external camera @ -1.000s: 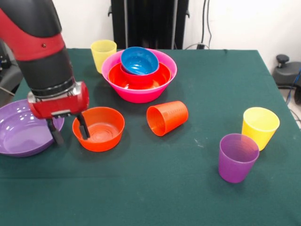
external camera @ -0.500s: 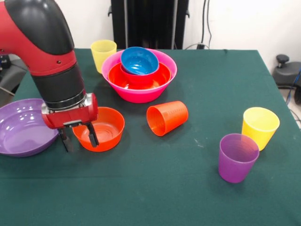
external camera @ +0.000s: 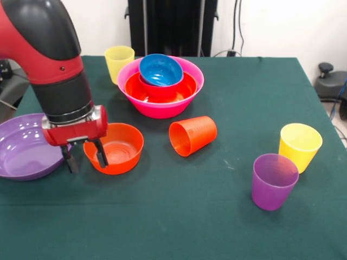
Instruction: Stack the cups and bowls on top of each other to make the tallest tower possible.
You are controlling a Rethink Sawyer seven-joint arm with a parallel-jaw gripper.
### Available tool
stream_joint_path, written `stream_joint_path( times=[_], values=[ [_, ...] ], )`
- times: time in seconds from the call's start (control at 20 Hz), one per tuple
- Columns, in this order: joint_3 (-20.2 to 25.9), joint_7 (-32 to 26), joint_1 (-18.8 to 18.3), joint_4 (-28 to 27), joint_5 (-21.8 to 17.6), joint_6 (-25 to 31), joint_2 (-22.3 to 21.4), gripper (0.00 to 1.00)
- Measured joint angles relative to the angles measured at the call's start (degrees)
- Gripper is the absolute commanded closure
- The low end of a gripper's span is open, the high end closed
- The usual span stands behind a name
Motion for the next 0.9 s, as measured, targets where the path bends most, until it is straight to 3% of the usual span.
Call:
stream_joint_path(
  times=[0.55,0.9],
  values=[
    [0.0,0.0,-2.9,5.7,0.1,0.0,-8.7,0.0],
    [-0.1,0.0,-4.0,8.7,0.0,0.0,-10.7,0.0]
  ],
)
